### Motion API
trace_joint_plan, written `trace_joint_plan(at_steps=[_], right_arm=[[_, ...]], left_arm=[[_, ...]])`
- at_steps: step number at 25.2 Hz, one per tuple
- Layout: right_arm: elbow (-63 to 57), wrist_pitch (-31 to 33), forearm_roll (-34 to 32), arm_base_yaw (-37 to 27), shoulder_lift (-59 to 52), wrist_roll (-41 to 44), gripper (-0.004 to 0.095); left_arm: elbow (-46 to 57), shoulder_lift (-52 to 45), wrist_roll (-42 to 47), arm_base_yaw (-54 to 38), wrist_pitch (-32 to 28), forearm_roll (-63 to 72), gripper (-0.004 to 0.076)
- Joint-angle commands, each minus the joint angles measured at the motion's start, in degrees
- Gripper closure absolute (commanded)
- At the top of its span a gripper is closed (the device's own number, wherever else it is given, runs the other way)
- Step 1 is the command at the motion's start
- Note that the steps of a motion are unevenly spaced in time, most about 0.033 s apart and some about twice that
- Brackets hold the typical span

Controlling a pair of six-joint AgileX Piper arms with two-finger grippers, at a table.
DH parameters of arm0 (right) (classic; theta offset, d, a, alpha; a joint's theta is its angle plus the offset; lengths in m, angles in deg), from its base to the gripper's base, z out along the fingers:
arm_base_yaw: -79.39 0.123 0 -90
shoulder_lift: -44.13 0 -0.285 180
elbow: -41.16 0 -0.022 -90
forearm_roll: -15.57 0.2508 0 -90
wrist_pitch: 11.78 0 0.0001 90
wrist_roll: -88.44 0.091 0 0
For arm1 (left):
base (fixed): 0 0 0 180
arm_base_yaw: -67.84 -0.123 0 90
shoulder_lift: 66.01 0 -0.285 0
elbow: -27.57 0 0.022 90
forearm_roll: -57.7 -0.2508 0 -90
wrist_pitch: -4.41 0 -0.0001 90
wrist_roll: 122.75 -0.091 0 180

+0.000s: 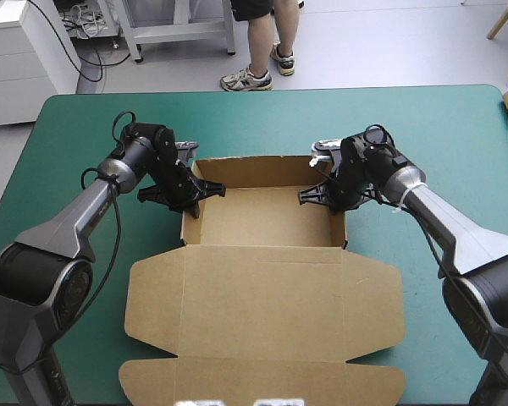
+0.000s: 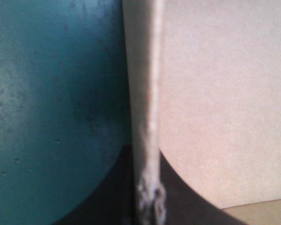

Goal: Fold the box

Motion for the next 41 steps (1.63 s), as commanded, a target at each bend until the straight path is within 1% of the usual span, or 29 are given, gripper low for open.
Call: trace_joint_plan(at_steps=[1,4,5,7,9,10,11,14,16,17,18,20,21,24,26,31,34,37,40,41], right_arm=[[0.9,1.8,-4.1,-0.8,-3.2,-3.1,0.0924],[0.9,1.6,-6.5,-0.6,-3.2,-3.1,0.0876],[0.9,1.6,-7.4,-0.6,-3.2,-3.1,0.0832],[0.9,2.0,-9.4,-0.6,-3.2,-3.1,0.0713],[1.1,2.1,-10.2,-0.6,-3.2,-3.1,0.0589],[1.4,2.1,-10.2,-0.6,-3.2,-3.1,0.0547],[2.0,1.5,-10.2,-0.6,-3.2,-3.1,0.0469],[3.8,1.6,-10.4,-0.6,-3.2,-3.1,0.0411],[6.6,3.0,-11.2,-0.6,-3.2,-3.1,0.0407],[7.4,3.5,-11.5,-0.6,-3.2,-3.1,0.0407],[9.8,5.2,-12.0,-0.6,-3.2,-3.1,0.0407],[13.1,5.5,-12.3,-0.6,-3.5,-3.1,0.0407],[15.0,5.5,-11.8,-0.6,-3.5,-3.1,0.0407],[17.8,5.5,-11.0,-0.6,-3.5,-3.1,0.0413],[17.9,5.5,-9.6,-0.6,-3.5,-3.3,0.0413],[18.0,5.5,-9.4,-0.6,-3.6,-5.1,0.0415],[18.0,5.5,-9.7,-0.6,-4.2,-6.1,0.0415],[18.0,5.5,-10.5,-0.6,-4.9,-6.1,0.0415],[18.0,5.5,-10.4,-0.6,-5.4,-5.1,0.0415],[18.0,5.5,-10.2,-0.6,-5.5,-3.7,0.0415]], left_arm=[[-2.1,-2.8,-1.6,-0.3,-1.7,-3.5,0.0731],[-2.1,-2.8,-3.2,-0.3,-1.2,-3.3,0.0699],[-2.1,-2.8,-3.2,-0.3,-1.1,-3.3,0.0674],[-2.1,-2.8,-3.2,-0.3,-1.0,-3.3,0.0613],[-2.1,-2.8,-3.2,-0.3,-1.2,-3.3,0.053],[-2.2,-2.8,-3.5,-0.3,-1.2,-3.3,0.0495],[-2.2,-2.8,-3.6,-0.3,-1.3,-3.3,0.0404],[-2.2,-2.8,-3.8,-0.3,-1.3,-2.7,0.0281],[-3.1,-2.9,-5.5,-0.3,-0.7,-1.8,0.021],[-4.0,-2.9,-6.1,-0.3,-0.2,-1.8,0.0203],[-6.1,-2.9,-6.2,-0.3,1.3,-1.8,0.0204],[-10.7,-2.9,-6.7,-0.3,4.0,-1.8,0.0204],[-13.5,-3.2,-6.7,-0.3,4.0,-1.5,0.0204],[-17.8,-3.6,-6.7,-0.3,4.0,-0.5,0.0204],[-18.7,-3.9,-6.7,-0.3,4.0,-0.5,0.0204],[-19.0,-5.6,-8.2,-0.3,4.0,-1.6,0.0206],[-20.1,-7.3,-10.6,-0.3,4.0,-1.8,0.0241],[-21.7,-9.8,-11.5,-0.3,4.0,-4.9,0.0348],[-22.7,-13.4,-11.5,-0.3,4.0,-11.1,0.0547],[-22.8,-15.0,-11.5,-0.3,4.0,-13.9,0.0645]])
